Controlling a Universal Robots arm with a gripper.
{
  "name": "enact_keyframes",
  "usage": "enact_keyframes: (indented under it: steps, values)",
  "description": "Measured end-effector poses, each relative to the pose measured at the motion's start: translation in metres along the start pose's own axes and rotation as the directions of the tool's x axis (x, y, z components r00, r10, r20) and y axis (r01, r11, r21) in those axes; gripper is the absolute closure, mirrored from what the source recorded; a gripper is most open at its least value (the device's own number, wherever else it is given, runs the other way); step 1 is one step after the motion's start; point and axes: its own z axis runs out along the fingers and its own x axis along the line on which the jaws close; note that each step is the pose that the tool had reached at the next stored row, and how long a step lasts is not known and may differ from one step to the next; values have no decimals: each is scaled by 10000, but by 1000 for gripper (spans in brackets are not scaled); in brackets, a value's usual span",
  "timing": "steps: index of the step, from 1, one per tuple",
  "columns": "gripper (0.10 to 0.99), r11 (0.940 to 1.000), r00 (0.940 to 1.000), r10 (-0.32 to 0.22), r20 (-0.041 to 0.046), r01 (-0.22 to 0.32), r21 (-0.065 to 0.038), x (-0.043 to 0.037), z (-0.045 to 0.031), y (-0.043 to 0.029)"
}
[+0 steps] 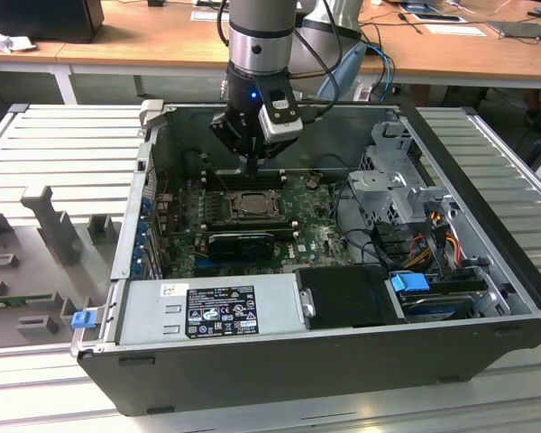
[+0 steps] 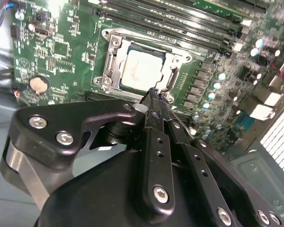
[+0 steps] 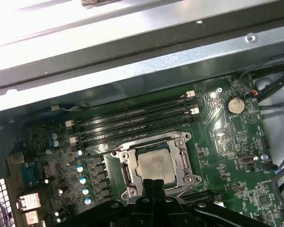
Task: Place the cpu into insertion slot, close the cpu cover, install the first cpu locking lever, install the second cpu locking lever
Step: 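Install the first cpu locking lever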
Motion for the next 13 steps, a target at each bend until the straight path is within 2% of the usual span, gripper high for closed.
enact_keyframes:
  steps: [3,6,8,9,13]
  values:
    - [980,9983,9983,-587,-10,587,9,0,1,0]
    - [980,9932,9932,-1162,-21,1162,18,0,2,0]
    - [980,9874,9874,-1584,-29,1584,24,0,2,0]
    - [980,9810,9810,-1938,-36,1938,29,0,3,0]
    - [980,9646,9646,-2637,-51,2637,38,0,4,0]
